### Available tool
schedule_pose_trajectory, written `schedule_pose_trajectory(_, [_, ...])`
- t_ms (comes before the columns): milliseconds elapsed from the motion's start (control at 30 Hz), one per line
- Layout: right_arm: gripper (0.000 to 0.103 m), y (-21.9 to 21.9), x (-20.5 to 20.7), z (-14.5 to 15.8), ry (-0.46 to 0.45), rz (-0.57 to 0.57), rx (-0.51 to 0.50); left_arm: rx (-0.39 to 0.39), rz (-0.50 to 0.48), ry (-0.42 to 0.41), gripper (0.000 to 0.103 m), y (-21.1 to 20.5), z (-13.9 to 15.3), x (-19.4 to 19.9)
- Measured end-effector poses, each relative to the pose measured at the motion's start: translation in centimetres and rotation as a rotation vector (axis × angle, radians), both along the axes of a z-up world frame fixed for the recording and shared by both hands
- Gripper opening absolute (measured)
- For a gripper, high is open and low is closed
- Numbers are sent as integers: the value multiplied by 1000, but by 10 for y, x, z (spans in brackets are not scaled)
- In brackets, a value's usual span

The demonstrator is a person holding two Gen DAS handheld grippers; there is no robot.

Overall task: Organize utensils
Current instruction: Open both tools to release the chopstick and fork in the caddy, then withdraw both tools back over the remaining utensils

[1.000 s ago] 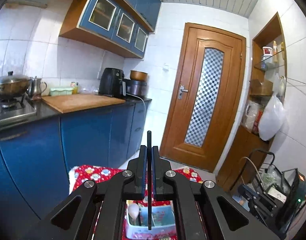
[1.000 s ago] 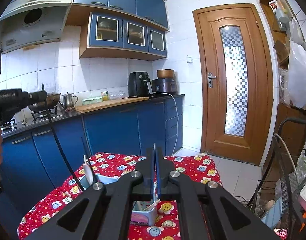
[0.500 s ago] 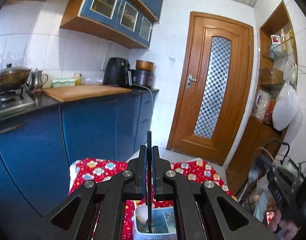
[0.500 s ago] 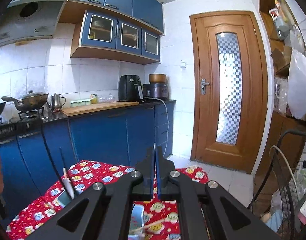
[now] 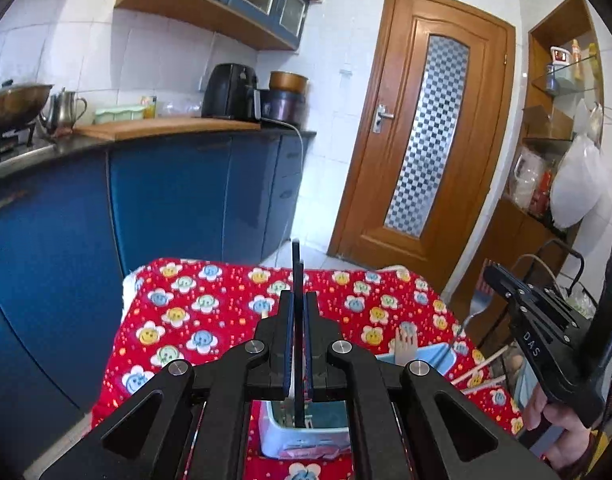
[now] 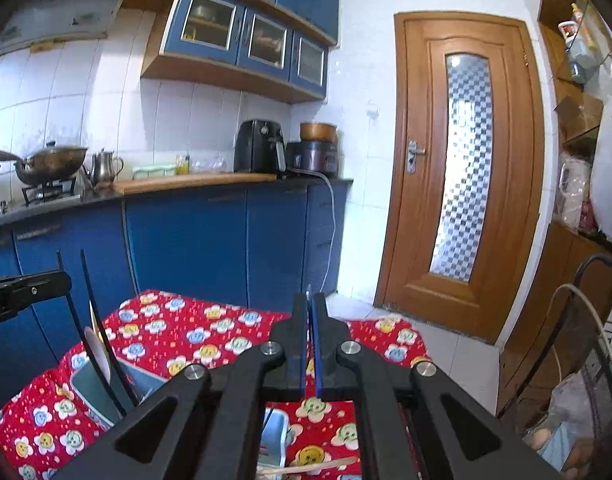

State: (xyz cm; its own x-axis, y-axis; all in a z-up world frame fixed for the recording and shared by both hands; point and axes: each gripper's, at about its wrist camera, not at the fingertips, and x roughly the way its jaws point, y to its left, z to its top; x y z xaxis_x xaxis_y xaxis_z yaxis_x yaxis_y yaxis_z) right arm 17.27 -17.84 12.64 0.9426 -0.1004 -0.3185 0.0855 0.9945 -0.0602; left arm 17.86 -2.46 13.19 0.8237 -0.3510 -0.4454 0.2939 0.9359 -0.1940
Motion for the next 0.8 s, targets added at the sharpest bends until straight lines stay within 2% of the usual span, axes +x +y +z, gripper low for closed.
schedule_pose_trajectory(200, [4, 4, 1, -7, 31, 59, 31, 14, -19, 16, 6, -2, -6, -2])
schedule_pose_trajectory(333, [19, 7, -8, -2, 11, 92, 53, 17, -24, 27, 23, -2, -9, -6])
schedule_pose_trajectory(400, [21, 8, -14, 1, -3, 104, 59, 10, -29, 28, 28, -1, -8, -9])
schedule_pose_trajectory(567, [23, 10, -32, 11, -29, 130, 104, 4, -40, 39, 31, 3, -9, -21])
schedule_pose_trajectory(800, [24, 12, -60, 11, 4, 153, 172, 20, -70, 59, 31, 6, -11, -44])
